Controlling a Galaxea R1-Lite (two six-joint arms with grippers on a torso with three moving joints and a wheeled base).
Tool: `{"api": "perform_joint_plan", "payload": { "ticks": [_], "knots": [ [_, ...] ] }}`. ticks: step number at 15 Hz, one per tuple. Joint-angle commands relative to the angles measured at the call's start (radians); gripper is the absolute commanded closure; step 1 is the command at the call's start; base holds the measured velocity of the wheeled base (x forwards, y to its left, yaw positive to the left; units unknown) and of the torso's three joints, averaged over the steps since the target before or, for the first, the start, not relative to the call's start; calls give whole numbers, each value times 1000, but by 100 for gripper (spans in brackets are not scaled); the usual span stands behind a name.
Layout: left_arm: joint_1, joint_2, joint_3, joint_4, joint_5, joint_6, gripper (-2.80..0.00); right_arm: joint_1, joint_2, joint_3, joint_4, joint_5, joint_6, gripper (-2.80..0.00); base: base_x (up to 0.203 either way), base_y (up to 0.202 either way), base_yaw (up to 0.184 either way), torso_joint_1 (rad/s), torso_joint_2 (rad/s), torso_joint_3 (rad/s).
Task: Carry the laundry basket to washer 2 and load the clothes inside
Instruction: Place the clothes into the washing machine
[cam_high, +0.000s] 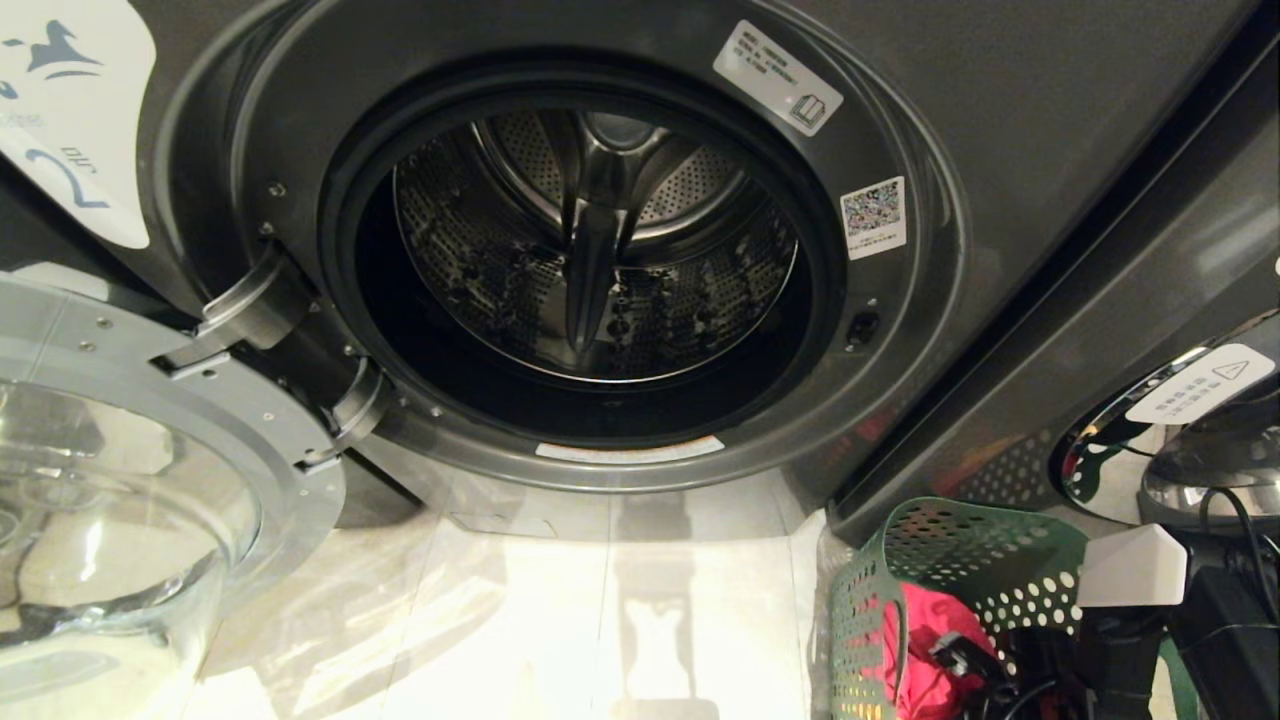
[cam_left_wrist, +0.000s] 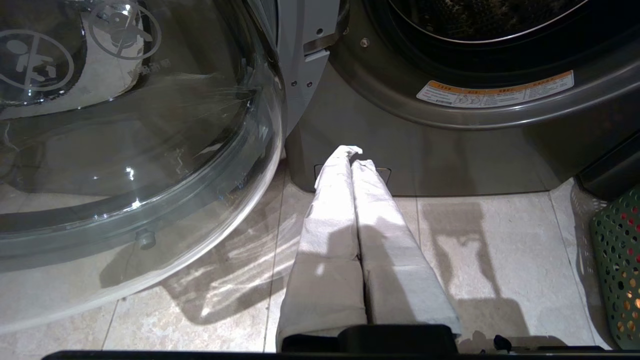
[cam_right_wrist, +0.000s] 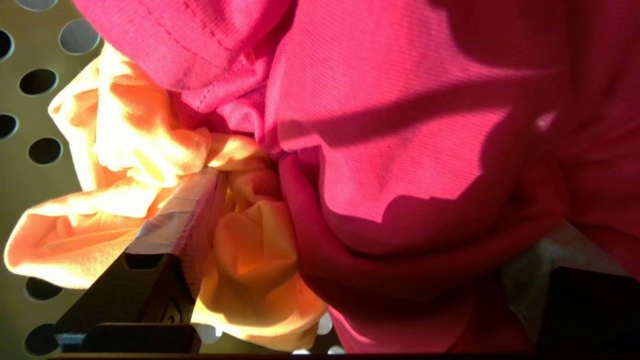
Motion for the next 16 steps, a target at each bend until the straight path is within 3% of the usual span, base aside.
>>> {"api": "perform_joint_plan", "payload": {
  "ticks": [1, 16],
  "knots": [
    [0, 0, 40, -1, 0, 0, 0, 1, 15, -6, -8, 5, -5, -280, 0, 0, 0, 0, 0, 0],
    [0, 0, 40, -1, 0, 0, 0, -1, 72, -73, 22, -7, -10, -280, 0, 0, 0, 0, 0, 0]
  ]
}}
